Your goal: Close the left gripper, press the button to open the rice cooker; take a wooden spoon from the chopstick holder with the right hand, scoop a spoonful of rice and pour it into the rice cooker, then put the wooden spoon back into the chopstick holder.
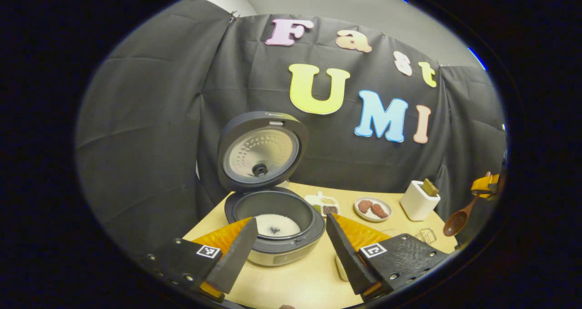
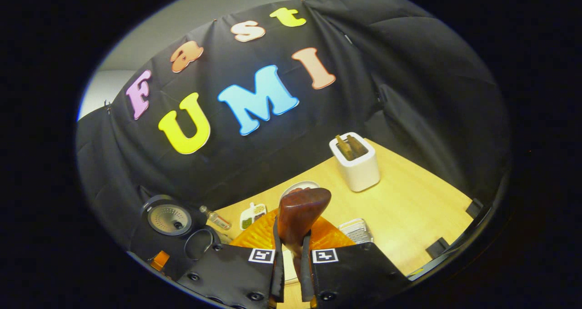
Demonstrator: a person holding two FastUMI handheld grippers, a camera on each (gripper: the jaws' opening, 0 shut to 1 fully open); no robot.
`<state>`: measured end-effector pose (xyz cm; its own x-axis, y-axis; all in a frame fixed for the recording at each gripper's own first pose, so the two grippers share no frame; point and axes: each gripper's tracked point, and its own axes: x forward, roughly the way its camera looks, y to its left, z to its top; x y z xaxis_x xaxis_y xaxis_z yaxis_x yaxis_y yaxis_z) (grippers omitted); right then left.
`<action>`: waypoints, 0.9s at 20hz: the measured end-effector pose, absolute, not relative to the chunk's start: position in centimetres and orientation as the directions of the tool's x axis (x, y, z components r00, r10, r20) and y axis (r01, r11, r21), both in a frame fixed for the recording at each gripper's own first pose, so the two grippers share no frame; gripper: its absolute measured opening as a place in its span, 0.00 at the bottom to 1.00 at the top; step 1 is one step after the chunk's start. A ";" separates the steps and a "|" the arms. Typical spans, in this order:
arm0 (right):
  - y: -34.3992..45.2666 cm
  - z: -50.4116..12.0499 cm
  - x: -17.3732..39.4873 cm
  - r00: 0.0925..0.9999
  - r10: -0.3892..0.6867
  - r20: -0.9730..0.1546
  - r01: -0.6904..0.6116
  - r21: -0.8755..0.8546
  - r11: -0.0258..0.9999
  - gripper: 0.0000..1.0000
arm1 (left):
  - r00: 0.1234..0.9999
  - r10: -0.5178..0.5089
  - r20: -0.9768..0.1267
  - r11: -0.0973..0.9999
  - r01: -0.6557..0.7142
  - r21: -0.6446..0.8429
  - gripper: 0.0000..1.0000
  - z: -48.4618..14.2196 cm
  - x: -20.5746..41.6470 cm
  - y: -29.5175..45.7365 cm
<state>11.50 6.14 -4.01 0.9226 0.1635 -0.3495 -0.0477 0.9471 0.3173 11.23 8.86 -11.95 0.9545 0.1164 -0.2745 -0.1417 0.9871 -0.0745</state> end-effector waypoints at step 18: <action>17.7 -17.8 18.6 0.784 0.283 -0.553 -0.301 0.060 0.952 0.16 | 0.888 0.243 -0.391 0.950 -0.299 -0.087 0.95 -18.2 6.6 16.9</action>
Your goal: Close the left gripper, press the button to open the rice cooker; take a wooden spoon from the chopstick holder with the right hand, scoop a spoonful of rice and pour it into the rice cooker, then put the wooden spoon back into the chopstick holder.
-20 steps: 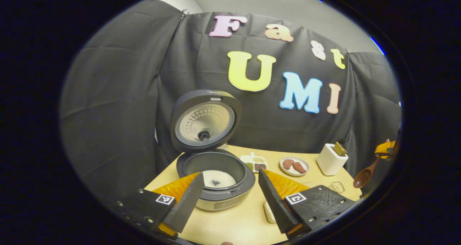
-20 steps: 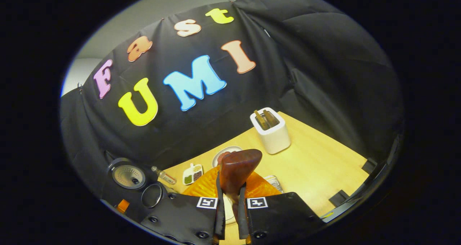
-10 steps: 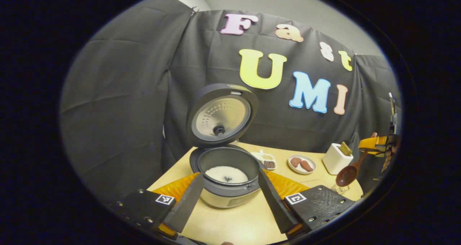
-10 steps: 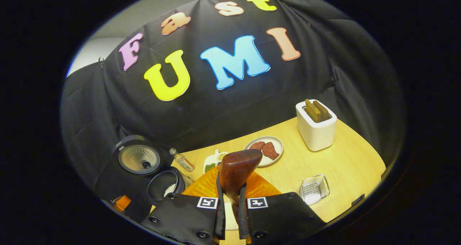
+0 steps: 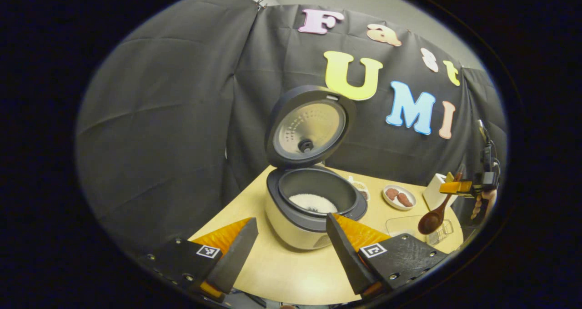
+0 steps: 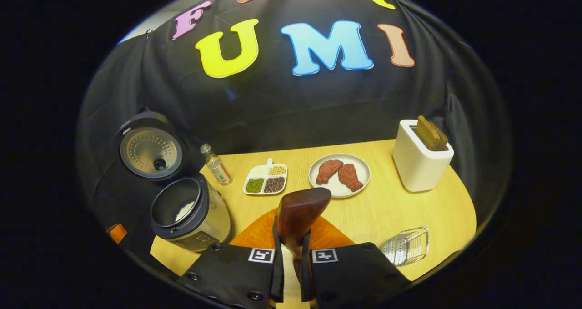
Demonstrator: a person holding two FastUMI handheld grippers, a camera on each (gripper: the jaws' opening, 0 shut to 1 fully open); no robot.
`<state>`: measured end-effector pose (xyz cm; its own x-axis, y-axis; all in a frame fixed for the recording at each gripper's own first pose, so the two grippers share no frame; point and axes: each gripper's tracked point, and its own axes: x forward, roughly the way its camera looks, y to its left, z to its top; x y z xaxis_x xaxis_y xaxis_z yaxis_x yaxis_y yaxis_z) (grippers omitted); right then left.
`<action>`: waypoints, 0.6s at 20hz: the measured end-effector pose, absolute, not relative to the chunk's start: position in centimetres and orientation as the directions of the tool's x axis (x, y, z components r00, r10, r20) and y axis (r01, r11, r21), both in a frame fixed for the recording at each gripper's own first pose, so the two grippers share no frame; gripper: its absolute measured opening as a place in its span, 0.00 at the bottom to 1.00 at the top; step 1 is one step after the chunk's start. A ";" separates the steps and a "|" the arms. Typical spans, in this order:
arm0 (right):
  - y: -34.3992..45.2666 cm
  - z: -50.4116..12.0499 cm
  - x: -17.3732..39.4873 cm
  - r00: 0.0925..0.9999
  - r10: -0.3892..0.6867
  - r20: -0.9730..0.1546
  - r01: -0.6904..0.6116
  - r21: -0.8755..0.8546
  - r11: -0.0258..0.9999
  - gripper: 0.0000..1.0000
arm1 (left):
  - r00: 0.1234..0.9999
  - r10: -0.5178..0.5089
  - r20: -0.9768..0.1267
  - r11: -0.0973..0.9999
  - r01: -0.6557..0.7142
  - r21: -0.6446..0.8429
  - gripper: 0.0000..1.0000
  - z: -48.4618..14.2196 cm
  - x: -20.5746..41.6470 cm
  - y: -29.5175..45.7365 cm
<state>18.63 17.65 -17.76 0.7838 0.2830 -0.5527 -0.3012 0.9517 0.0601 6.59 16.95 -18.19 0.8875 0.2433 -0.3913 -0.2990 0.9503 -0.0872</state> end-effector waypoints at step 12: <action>22.9 -26.0 15.8 0.659 0.318 -0.682 -0.318 0.130 0.939 0.16 | 0.873 0.279 -0.401 0.925 -0.357 -0.133 0.95 -19.0 5.7 19.3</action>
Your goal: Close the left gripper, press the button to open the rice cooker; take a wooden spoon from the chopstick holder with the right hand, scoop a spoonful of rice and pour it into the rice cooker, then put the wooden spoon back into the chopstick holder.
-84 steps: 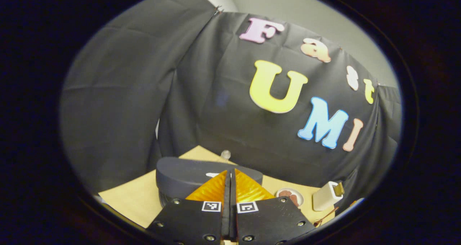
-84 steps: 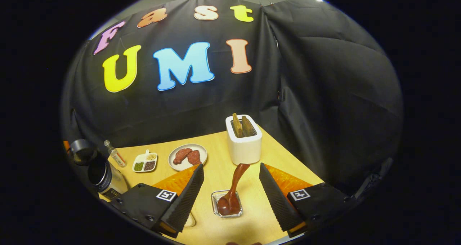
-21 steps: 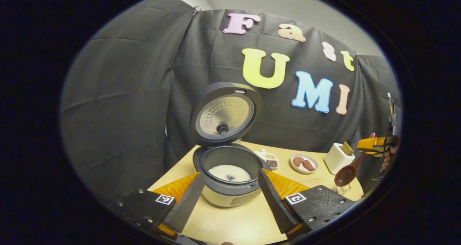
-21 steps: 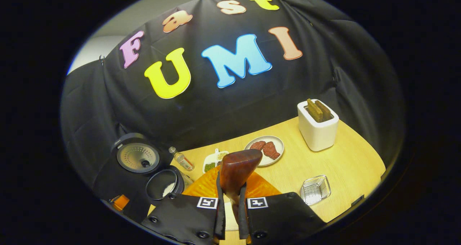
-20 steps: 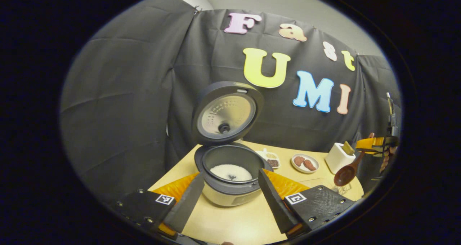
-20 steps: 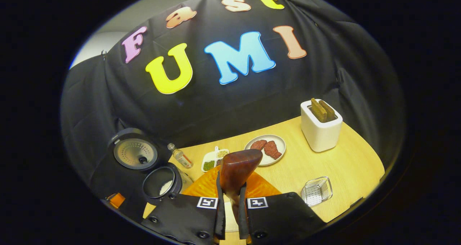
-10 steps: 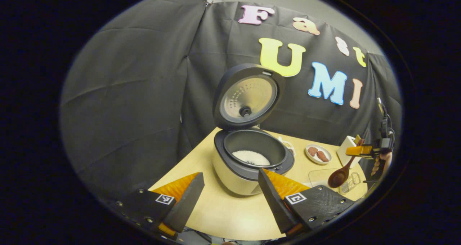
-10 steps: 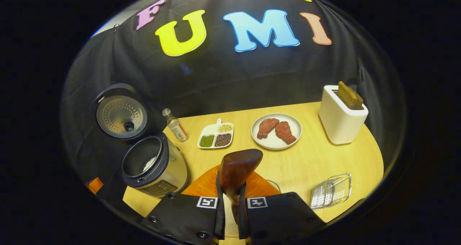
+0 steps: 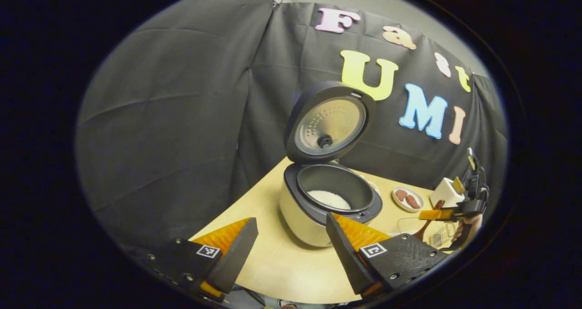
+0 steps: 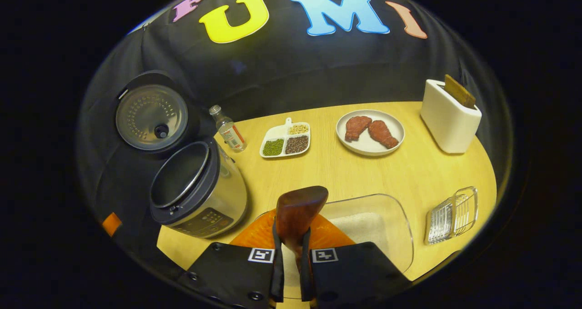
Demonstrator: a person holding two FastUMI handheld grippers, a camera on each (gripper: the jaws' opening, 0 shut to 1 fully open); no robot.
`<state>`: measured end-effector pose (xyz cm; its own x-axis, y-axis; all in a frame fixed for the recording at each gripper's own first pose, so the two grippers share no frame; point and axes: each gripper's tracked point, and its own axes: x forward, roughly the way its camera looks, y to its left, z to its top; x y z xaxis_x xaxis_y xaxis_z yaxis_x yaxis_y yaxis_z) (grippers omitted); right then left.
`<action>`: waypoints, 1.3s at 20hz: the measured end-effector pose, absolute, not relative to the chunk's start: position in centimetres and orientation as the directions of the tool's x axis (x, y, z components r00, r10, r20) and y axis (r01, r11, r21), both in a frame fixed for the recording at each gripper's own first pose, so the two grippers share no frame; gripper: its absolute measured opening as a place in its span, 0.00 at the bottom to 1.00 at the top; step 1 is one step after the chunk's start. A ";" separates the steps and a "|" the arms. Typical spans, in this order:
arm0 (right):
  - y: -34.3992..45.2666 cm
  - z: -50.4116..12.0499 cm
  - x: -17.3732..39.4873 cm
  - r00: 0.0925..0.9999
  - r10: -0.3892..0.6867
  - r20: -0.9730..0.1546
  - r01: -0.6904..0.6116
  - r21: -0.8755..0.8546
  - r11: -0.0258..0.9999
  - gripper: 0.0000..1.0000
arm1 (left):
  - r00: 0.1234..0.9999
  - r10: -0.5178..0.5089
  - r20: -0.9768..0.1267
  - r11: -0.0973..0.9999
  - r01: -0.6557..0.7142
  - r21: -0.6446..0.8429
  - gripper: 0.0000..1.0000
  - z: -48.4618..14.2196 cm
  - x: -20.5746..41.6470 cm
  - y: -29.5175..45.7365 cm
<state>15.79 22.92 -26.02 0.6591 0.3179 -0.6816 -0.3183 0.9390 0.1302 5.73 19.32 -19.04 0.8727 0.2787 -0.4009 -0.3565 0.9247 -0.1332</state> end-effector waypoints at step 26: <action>13.5 -19.2 18.0 0.700 0.317 -0.639 0.173 0.583 0.793 0.12 | 0.884 0.287 -0.369 0.939 -0.336 -0.073 0.94 -17.4 5.8 18.6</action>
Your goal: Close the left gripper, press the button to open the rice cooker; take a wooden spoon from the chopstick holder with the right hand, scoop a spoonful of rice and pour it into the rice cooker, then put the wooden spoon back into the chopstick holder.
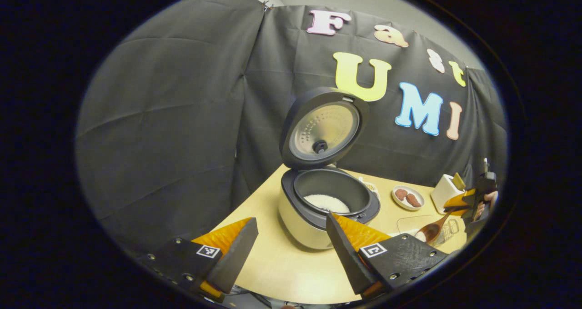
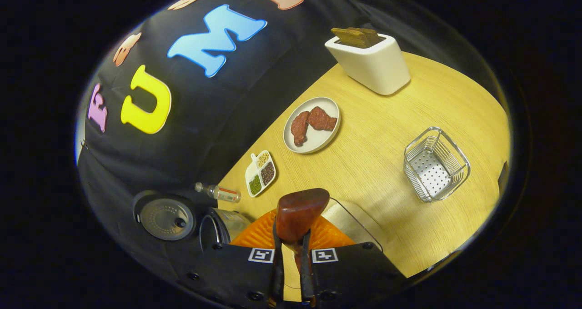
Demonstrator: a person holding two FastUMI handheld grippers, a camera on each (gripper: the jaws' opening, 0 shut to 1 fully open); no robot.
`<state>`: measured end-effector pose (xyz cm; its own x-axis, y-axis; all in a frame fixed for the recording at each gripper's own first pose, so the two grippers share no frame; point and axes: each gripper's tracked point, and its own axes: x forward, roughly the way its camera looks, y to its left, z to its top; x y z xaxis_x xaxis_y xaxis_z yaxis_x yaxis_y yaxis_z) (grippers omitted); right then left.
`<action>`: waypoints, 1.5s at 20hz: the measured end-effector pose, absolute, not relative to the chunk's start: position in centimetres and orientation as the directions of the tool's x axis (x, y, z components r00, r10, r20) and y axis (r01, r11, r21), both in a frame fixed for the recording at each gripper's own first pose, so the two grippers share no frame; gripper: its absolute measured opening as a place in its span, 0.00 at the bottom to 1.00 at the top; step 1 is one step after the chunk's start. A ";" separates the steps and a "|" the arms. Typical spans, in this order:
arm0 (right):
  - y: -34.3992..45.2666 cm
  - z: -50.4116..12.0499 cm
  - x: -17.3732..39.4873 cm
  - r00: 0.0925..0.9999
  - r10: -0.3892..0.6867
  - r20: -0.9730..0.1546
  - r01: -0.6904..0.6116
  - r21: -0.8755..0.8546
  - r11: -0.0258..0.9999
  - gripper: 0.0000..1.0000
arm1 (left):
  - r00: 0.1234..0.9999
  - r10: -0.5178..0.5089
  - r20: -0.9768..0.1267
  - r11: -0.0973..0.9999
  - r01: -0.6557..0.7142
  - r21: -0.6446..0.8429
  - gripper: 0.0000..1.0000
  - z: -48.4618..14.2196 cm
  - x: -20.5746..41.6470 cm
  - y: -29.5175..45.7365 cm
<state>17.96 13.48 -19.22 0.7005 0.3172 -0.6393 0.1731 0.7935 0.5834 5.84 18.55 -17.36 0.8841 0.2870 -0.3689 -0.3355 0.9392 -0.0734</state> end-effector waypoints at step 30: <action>39.2 -8.7 24.2 0.558 0.723 -0.408 -0.064 0.847 0.528 0.16 | 0.788 0.454 -0.415 0.845 -0.529 -0.080 0.95 -20.7 0.9 26.7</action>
